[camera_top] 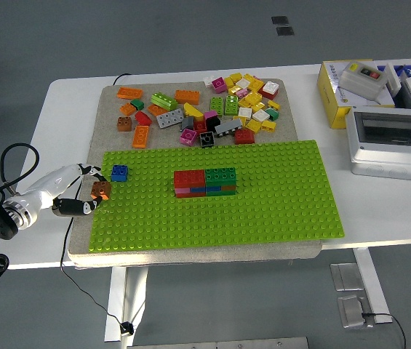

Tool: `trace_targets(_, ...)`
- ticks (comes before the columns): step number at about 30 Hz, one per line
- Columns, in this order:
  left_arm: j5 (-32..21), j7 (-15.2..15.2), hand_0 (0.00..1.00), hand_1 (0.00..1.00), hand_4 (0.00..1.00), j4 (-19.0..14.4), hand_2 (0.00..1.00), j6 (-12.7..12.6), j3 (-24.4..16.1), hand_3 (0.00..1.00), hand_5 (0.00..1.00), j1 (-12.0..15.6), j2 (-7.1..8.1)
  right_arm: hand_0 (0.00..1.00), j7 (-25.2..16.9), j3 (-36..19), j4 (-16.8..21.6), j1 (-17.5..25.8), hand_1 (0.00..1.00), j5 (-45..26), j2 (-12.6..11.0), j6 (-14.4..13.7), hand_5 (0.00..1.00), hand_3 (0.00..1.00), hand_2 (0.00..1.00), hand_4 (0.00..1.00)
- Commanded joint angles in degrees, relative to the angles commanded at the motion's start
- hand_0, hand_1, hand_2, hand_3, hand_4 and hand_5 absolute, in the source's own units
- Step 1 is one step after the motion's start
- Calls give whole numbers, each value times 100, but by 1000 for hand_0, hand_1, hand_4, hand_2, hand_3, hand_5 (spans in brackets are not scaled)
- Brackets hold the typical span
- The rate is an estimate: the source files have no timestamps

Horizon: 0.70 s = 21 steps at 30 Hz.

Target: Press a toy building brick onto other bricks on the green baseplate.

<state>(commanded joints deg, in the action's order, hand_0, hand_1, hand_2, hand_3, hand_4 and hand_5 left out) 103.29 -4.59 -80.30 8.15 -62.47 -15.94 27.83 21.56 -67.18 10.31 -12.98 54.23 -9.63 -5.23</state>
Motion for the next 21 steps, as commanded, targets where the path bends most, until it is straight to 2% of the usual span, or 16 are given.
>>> trace_targets(4,-142,-530,964,915,558,-562,882,-11,-77,583,141,-183,-147,711,8,-28,0,20,649,4,2,-11,998,747,681,648)
trace_targets(7,-269,-905,964,915,558,-937,882,-103,209,583,141,-535,-357,711,13,-21,0,17,649,3,2,-17,998,747,681,648)
trace_targets(9,-321,-1134,964,915,558,-1050,882,-150,435,583,141,-788,-516,711,16,-6,0,6,649,3,2,-20,998,747,681,648)
trace_targets(12,-337,-1461,962,907,554,-973,881,-180,777,584,142,-1156,-779,710,20,43,0,-15,649,-38,-4,-28,998,747,682,647)
trace_targets(16,-377,-1900,953,889,549,-638,876,-172,1283,586,146,-1677,-1168,710,23,89,0,-31,648,-115,-19,-44,998,747,681,644)
trace_targets(21,-474,-2082,953,889,549,-97,876,-247,1791,586,146,-2215,-1545,710,26,101,0,-49,648,-130,-28,-49,998,747,681,644)
